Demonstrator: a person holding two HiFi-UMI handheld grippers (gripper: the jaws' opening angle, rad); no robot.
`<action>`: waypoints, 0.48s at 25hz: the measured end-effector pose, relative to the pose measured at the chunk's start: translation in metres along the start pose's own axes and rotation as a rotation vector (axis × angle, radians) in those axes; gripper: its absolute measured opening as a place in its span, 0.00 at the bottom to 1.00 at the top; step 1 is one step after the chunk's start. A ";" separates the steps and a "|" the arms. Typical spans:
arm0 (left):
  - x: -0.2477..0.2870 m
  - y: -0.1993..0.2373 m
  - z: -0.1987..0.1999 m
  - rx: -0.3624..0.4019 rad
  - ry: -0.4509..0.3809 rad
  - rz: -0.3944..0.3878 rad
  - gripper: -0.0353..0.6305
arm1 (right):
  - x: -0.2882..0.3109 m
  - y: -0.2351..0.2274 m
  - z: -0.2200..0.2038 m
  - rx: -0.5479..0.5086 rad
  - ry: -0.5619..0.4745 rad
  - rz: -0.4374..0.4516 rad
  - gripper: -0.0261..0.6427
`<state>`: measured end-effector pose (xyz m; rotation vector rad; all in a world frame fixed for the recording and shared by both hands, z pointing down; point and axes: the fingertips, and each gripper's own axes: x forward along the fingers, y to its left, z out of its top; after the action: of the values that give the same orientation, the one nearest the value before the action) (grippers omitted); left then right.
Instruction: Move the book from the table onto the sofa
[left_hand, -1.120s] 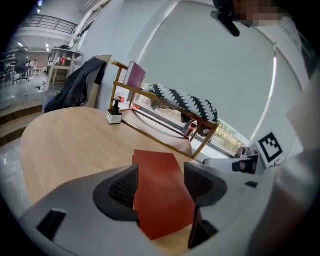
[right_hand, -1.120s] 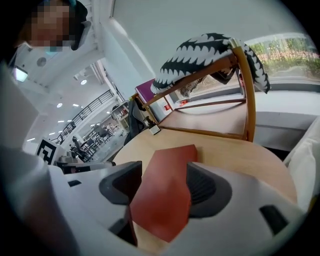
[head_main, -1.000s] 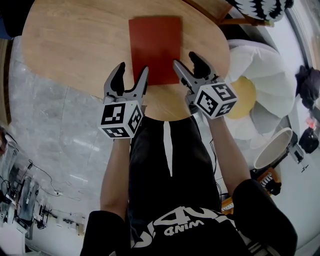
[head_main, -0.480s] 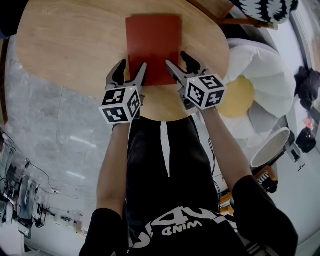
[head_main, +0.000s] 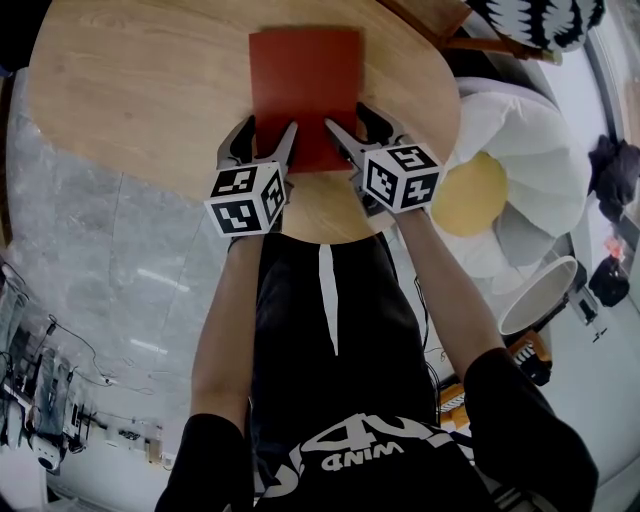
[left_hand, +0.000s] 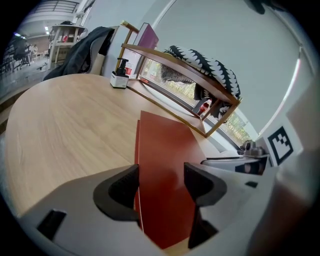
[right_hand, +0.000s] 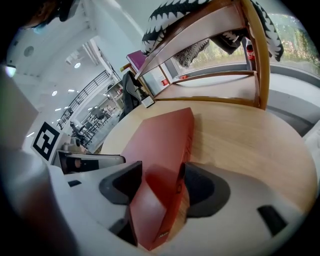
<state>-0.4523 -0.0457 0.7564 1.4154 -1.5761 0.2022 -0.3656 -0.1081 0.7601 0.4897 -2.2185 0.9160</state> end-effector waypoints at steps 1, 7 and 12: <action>0.001 0.000 -0.001 0.000 0.002 0.001 0.46 | 0.001 -0.001 0.000 0.001 0.000 -0.004 0.42; 0.009 0.004 -0.004 -0.016 0.010 0.008 0.46 | 0.007 -0.004 -0.001 0.021 -0.009 -0.008 0.42; 0.012 0.004 -0.006 -0.048 0.018 -0.012 0.46 | 0.009 -0.006 -0.002 0.059 -0.016 0.018 0.42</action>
<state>-0.4511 -0.0484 0.7699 1.3823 -1.5479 0.1683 -0.3674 -0.1113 0.7704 0.5074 -2.2189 0.9927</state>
